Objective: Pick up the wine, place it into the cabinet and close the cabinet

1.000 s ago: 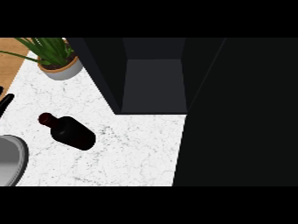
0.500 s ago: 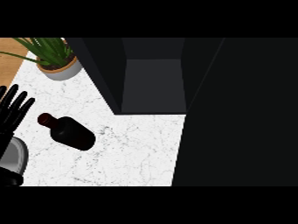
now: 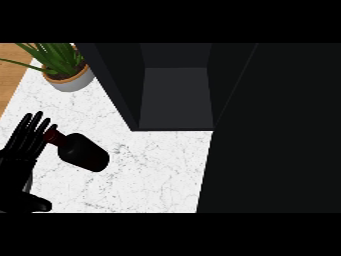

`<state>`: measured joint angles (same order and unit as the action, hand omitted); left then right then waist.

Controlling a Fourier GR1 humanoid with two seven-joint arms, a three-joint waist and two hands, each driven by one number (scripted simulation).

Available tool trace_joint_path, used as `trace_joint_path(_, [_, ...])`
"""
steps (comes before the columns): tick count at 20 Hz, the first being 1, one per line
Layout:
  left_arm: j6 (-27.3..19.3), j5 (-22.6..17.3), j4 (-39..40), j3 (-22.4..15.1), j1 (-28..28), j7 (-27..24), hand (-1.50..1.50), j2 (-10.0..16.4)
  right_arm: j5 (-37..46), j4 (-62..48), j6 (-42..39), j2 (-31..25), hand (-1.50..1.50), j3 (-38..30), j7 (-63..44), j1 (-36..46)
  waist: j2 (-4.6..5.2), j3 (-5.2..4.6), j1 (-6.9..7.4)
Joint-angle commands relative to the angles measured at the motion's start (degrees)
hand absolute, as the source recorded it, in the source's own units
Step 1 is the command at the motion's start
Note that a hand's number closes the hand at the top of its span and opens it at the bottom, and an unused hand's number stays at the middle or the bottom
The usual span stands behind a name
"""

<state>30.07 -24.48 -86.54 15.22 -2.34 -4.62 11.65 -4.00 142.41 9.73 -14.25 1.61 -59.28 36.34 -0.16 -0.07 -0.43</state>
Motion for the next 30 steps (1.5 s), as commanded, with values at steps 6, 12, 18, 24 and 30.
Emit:
trace_joint_path(6, [3.59,7.28,13.56,0.03,1.68,-10.1,-1.5,0.49,-5.24,5.69,0.45,-1.18,-1.5,-2.63,-5.15,-0.29,0.03,0.03,0.09])
trace_joint_path(12, [5.27,11.14,27.66,1.01,7.29,-17.92,-1.5,2.25,1.21,7.5,3.04,0.44,-1.5,4.86,-7.01,0.1,0.03,-0.05,-0.31])
trace_joint_path(18, [3.82,15.04,35.49,-0.58,10.55,-23.22,-1.5,0.69,-4.37,7.72,1.3,-1.94,-1.5,-1.06,-7.7,0.07,0.03,0.0,-0.32])
trace_joint_path(24, [8.88,12.55,45.5,1.69,14.05,-24.44,-1.5,3.74,-7.26,10.33,0.37,-2.03,-1.5,-3.21,-5.72,-3.54,0.05,0.04,-0.58])
trace_joint_path(30, [5.87,17.22,54.13,-0.67,19.71,-32.38,-1.5,1.22,-1.95,3.96,2.88,-0.69,-1.5,1.69,-6.22,2.38,0.16,-0.06,-0.56])
